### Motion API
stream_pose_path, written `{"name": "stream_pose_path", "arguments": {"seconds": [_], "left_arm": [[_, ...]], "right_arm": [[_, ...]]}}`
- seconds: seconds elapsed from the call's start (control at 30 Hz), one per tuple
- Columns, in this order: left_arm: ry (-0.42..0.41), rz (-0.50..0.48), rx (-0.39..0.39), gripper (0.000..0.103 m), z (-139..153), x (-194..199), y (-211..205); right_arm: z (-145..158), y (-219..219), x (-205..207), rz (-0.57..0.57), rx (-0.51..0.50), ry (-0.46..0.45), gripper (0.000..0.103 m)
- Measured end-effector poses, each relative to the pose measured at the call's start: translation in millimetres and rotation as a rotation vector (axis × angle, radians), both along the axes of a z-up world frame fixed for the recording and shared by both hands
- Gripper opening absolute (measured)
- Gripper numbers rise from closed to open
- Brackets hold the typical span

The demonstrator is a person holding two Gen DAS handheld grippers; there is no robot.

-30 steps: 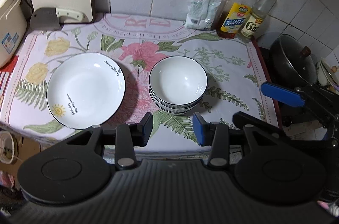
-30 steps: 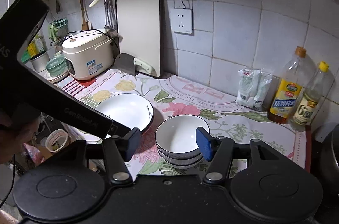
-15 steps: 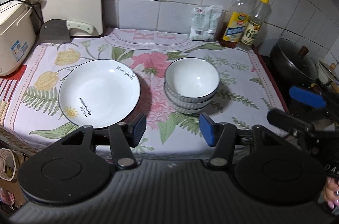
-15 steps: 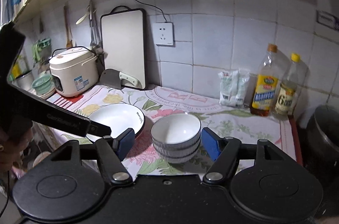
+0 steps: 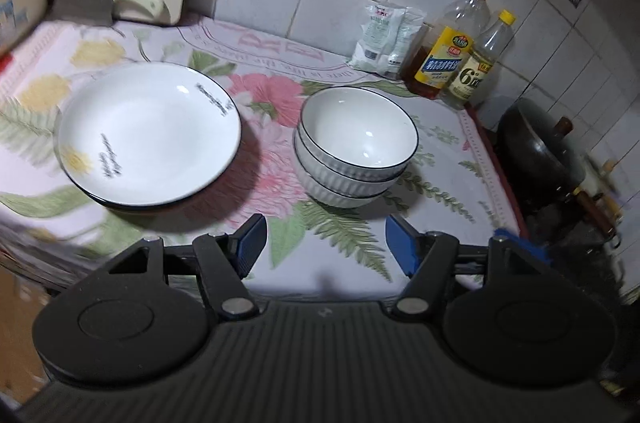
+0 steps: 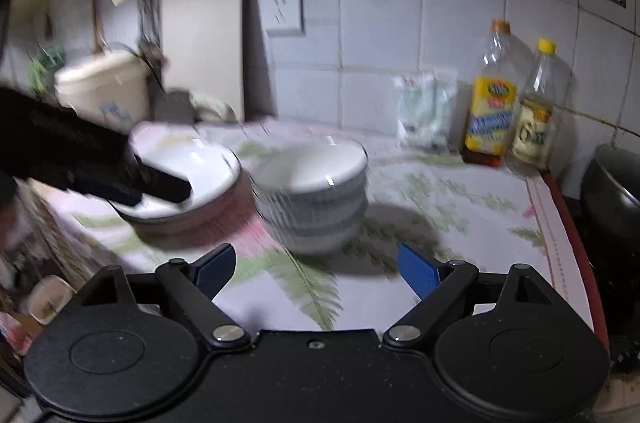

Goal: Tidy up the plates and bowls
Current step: 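Move both grippers to the stack of three white bowls, then close both grippers on the rim of the bowl stack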

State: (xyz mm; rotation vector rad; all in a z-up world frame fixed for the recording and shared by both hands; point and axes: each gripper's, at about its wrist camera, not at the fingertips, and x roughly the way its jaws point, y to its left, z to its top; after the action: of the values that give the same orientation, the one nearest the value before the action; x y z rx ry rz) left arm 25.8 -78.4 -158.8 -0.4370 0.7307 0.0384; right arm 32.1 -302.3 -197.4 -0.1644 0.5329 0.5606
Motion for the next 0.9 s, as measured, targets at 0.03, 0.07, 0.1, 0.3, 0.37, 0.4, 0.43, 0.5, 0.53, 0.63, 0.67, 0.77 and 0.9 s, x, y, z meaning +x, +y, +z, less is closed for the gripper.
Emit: {"name": "stream_pose_path", "arguments": {"seconds": [0.03, 0.07, 0.1, 0.3, 0.37, 0.4, 0.43, 0.5, 0.53, 0.63, 0.67, 0.77, 0.9], "left_arm": [[-0.016, -0.007, -0.01, 0.065, -4.1, 1.4, -0.2], [-0.026, -0.012, -0.016, 0.065, -8.8, 3.2, -0.2], [-0.027, -0.009, -0.022, 0.065, -13.7, 5.7, -0.8], [-0.013, 0.041, -0.073, 0.065, -38.7, 26.9, 4.6], [0.0, 0.05, -0.089, 0.065, -41.6, 35.5, 6.0], [-0.005, 0.048, -0.103, 0.065, -41.3, 38.5, 7.1], [-0.011, 0.044, -0.108, 0.067, -40.6, 41.5, 7.5], [-0.017, 0.039, -0.101, 0.069, -40.3, 48.0, 7.7], [-0.016, 0.037, -0.105, 0.069, -41.1, 51.4, 8.8], [-0.01, 0.037, -0.12, 0.07, -45.5, 62.8, 13.8], [-0.005, 0.036, -0.12, 0.07, -47.1, 66.7, 15.2], [0.029, 0.009, -0.155, 0.072, -54.4, 79.1, 19.5], [0.058, -0.013, -0.219, 0.072, -60.3, 87.8, 22.9]], "right_arm": [[-7.5, 0.3, 0.8, -0.013, 0.001, 0.001, 0.091], [-14.3, -0.1, 1.6, -0.015, 0.013, 0.0, 0.092], [-22.4, 1.1, 3.3, -0.014, 0.016, -0.001, 0.093], [-64.9, 26.0, 23.6, -0.008, -0.008, -0.009, 0.093], [-76.6, 36.5, 30.2, -0.024, -0.02, -0.014, 0.095], [-81.2, 41.7, 33.2, -0.048, -0.027, -0.005, 0.096], [-85.1, 46.5, 35.6, -0.065, -0.032, 0.007, 0.096], [-90.3, 51.7, 38.0, -0.065, -0.019, 0.012, 0.096], [-92.4, 54.0, 39.3, -0.068, -0.014, 0.01, 0.096], [-96.6, 60.9, 44.7, -0.073, -0.019, -0.002, 0.096], [-96.9, 63.4, 47.3, -0.073, -0.026, -0.01, 0.096], [-96.0, 70.2, 54.8, -0.068, -0.03, -0.041, 0.096], [-92.8, 77.3, 66.2, -0.068, -0.018, -0.084, 0.096]]}}
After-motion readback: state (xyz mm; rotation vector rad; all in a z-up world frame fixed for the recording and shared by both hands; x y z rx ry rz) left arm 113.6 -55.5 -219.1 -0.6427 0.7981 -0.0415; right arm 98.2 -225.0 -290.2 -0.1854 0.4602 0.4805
